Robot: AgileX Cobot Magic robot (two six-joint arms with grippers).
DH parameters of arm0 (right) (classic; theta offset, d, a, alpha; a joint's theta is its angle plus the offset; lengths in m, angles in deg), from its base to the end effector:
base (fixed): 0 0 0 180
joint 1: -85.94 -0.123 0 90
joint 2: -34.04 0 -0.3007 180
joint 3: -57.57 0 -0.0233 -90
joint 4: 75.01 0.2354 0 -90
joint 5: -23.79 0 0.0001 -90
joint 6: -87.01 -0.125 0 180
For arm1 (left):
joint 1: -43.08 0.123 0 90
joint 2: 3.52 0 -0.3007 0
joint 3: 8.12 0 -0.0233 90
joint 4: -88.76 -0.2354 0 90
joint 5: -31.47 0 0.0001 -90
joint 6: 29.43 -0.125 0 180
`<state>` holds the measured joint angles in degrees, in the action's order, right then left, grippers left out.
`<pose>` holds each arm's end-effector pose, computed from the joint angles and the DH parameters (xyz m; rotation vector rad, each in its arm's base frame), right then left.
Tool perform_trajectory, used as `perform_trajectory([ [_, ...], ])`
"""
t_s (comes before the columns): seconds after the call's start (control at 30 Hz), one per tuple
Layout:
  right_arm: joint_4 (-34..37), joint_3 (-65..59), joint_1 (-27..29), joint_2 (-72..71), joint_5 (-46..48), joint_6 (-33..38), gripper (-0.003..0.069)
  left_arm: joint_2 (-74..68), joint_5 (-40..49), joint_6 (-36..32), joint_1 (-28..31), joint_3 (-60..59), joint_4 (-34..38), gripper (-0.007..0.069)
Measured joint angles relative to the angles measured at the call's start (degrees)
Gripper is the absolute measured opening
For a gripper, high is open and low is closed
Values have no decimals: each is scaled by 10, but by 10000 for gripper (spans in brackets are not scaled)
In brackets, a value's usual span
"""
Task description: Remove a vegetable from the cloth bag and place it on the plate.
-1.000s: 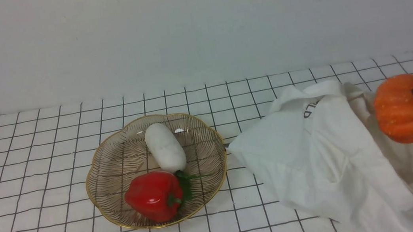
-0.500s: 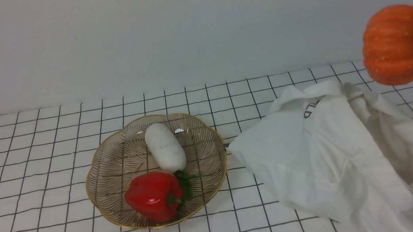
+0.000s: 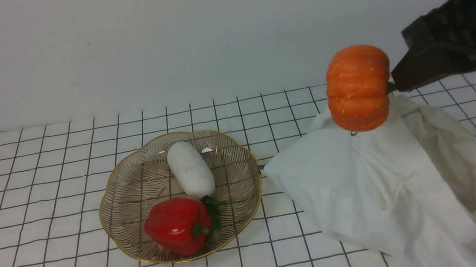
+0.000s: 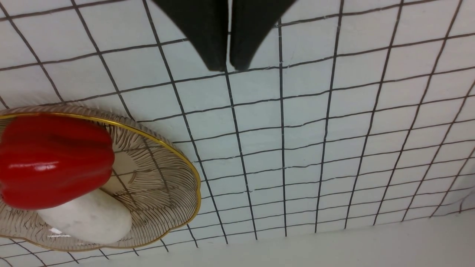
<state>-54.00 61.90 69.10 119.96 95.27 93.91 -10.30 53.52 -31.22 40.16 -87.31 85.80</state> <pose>0.2398 0.1170 0.3767 -0.5025 2.6078 0.5575 0.0535 -0.0003 0.1596 0.1093 1.8818 0.0376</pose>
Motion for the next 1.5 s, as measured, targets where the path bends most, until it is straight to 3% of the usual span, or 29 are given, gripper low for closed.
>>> perform_trajectory([
  [0.47, 3, 74, -114, 135, -68, 22, 16, 0, 0, 0, 0, 0, 0, -8],
  [0.83, -1, 155, -138, 325, -110, 55, 38, 0, 0, 0, 0, 0, 0, -8],
  [0.97, -1, 171, -138, 370, -115, 55, 118, 0, 0, 0, 0, 0, 0, -8],
  [1.13, 2, 194, -138, 411, -122, 55, 321, 0, 0, 0, 0, 0, 0, -8],
  [1.2, 2, 198, -138, 413, -121, 55, 363, 0, 0, 0, 0, 0, 0, -8],
  [1.27, 1, 219, -138, 415, -86, 55, 451, 0, 0, 0, 0, 0, 0, -8],
  [1.4, -48, 297, -138, 414, -14, 50, 470, 0, 0, 0, 0, 0, 0, -8],
  [1.5, -110, 329, -137, 386, -11, 20, 409, 0, 0, 0, 0, 0, 0, -8],
])
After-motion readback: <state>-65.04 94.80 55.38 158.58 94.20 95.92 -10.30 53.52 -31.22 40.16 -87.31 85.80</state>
